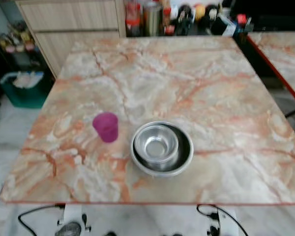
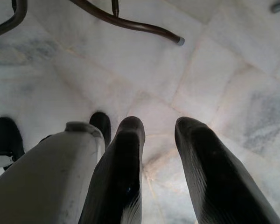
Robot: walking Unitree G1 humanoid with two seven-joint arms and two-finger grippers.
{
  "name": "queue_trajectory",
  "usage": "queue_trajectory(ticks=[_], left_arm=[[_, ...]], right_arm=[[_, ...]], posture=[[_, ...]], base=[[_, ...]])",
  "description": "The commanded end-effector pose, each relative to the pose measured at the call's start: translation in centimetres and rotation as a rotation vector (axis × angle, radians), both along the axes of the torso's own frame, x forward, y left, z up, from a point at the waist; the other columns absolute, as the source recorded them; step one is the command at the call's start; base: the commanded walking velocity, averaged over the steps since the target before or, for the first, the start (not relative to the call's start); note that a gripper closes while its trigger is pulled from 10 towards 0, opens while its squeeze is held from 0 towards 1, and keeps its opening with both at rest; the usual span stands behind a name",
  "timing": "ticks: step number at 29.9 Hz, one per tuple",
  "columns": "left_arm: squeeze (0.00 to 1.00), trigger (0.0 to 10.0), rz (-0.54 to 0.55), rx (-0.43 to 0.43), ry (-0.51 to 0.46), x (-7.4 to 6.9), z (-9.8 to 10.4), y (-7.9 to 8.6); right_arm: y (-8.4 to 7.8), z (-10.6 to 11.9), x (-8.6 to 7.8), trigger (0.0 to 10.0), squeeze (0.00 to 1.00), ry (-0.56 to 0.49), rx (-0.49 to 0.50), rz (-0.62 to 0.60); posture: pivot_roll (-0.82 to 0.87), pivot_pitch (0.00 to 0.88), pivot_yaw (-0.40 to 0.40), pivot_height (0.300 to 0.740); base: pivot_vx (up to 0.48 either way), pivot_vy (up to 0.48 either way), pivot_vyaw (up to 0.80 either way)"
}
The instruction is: Setting the table
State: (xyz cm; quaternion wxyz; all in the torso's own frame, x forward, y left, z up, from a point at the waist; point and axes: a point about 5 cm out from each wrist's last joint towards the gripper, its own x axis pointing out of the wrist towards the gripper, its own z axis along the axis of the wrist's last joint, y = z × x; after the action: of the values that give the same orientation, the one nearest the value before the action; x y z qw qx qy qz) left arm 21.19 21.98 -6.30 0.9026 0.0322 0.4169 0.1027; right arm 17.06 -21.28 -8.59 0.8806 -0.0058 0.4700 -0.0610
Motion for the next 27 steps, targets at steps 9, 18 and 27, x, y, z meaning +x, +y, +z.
queue_trajectory(ticks=[9,18,27], left_arm=[[0.0,10.0,-0.001,0.009,0.041,-0.74,-0.48,-0.01],[0.0,10.0,0.002,0.006,0.039,-0.69,-0.47,-0.07],[0.0,10.0,0.017,-0.018,0.043,-1.1,-0.8,-0.6]], right_arm=[[-0.18,-0.25,-0.63,10.0,0.0,0.024,-0.001,0.005],[-0.17,-0.25,-0.62,10.0,0.0,0.024,0.0,0.001],[-0.36,-0.26,-0.76,10.0,0.0,0.026,-0.008,0.022]], posture=[[-0.03,0.167,0.0,0.74],[-0.02,0.168,0.0,0.74],[-0.04,0.141,-0.005,0.74]], base=[[0.0,-0.453,0.0],[0.0,-0.465,0.0],[0.0,-0.464,0.0]])
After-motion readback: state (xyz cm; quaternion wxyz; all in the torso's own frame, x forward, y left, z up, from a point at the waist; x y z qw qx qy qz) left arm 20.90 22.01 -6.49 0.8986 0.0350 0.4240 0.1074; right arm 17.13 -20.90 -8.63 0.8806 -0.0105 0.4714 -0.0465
